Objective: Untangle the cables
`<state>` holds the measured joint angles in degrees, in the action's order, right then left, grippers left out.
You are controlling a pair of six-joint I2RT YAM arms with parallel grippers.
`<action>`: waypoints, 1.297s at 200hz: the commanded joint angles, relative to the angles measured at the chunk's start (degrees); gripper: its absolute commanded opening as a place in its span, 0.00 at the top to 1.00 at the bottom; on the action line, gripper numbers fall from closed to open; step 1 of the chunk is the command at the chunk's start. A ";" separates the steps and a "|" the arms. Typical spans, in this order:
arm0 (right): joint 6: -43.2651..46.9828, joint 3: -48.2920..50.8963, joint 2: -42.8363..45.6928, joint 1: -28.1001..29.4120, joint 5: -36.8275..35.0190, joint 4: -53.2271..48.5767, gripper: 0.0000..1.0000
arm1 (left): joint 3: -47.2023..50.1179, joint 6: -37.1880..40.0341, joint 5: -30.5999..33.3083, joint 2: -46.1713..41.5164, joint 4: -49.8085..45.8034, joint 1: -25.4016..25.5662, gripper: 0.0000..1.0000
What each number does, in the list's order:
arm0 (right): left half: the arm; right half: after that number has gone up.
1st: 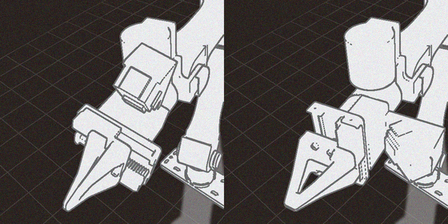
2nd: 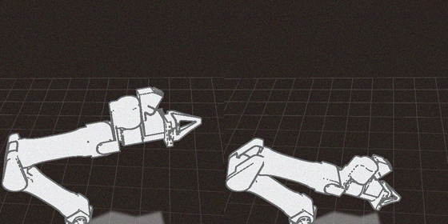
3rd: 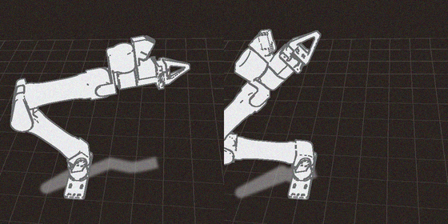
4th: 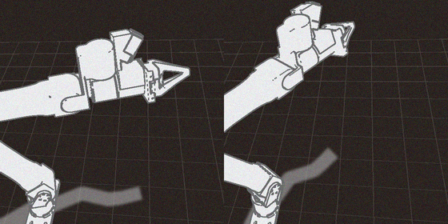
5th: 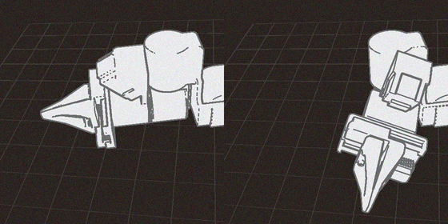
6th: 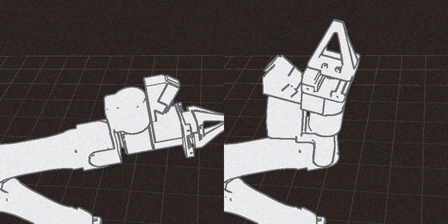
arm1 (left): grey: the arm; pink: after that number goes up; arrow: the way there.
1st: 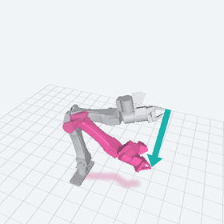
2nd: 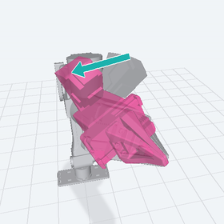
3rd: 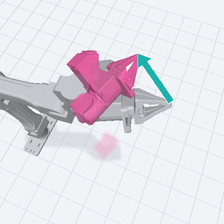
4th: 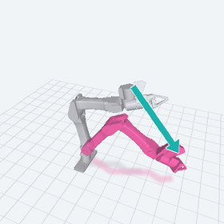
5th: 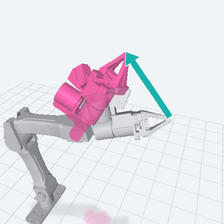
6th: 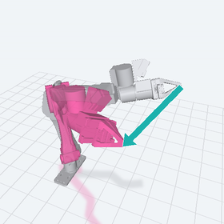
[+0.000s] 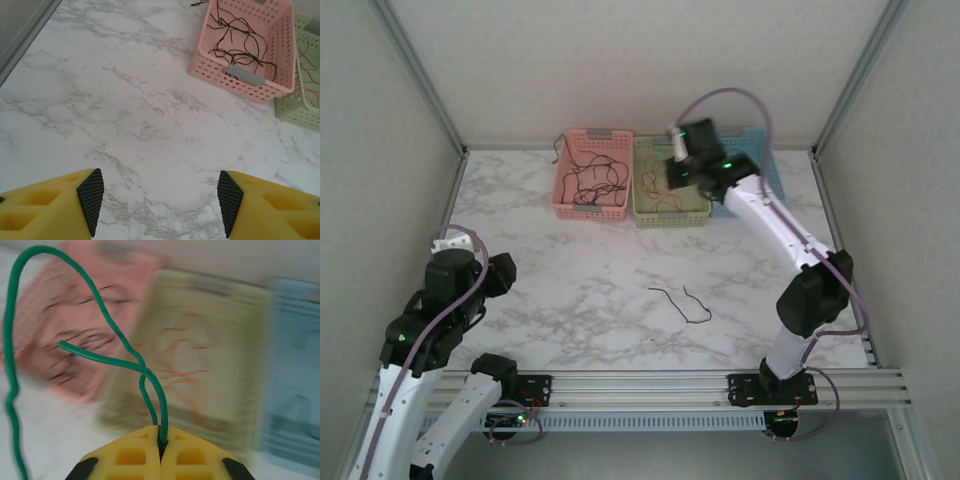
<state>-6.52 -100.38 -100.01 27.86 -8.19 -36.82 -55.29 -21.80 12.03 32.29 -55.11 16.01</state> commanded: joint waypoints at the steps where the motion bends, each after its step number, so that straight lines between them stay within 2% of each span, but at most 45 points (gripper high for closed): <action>1: -6.15 2.08 -2.16 -5.14 -2.89 -1.95 1.00 | 0.68 1.29 -1.32 0.04 1.30 -0.45 0.36; 31: -10.43 -5.25 -10.40 -12.56 -2.55 -6.80 1.00 | 0.79 1.15 -1.33 0.23 1.24 -0.46 0.36; 75: -11.88 -17.35 -21.24 -16.94 -2.53 -11.43 0.99 | 1.01 1.20 -1.31 0.22 1.41 -0.45 0.35; 81: -11.91 -18.96 -22.29 -17.24 -2.69 -12.27 0.95 | 1.01 1.21 -1.31 0.23 1.41 -0.45 0.35; 104: -11.70 -23.09 -23.88 -17.66 -3.06 -15.01 0.66 | 1.15 1.16 -1.33 0.13 1.51 -0.44 0.35; 120: -11.92 -21.88 -21.58 -17.57 -2.29 -14.94 0.58 | 1.12 1.17 -1.31 0.01 1.45 -0.45 0.35; 141: -12.39 -15.36 -14.33 -16.78 -0.01 -12.80 0.57 | 1.08 1.14 -1.18 -0.07 1.50 -0.45 0.35; 165: -12.25 -2.54 -2.41 -14.03 2.49 -9.41 0.57 | 1.12 1.14 -1.22 -0.15 1.55 -0.45 0.35; 204: -14.02 23.77 17.12 -4.45 6.08 -4.78 0.57 | 1.19 1.14 -1.47 -0.48 1.59 -0.54 0.35; 236: -14.84 36.73 23.68 5.69 6.71 -6.91 0.57 | 1.23 1.19 -1.92 -0.72 1.74 -0.54 0.35; 259: -14.66 42.76 24.47 12.32 10.45 -4.85 0.57 | 1.25 1.16 -1.75 -1.08 1.87 -0.54 0.35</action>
<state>-20.23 -62.39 -76.09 35.57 -1.32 -42.61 -54.61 -21.17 11.00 32.18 -54.08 16.01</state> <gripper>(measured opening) 0.431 0.649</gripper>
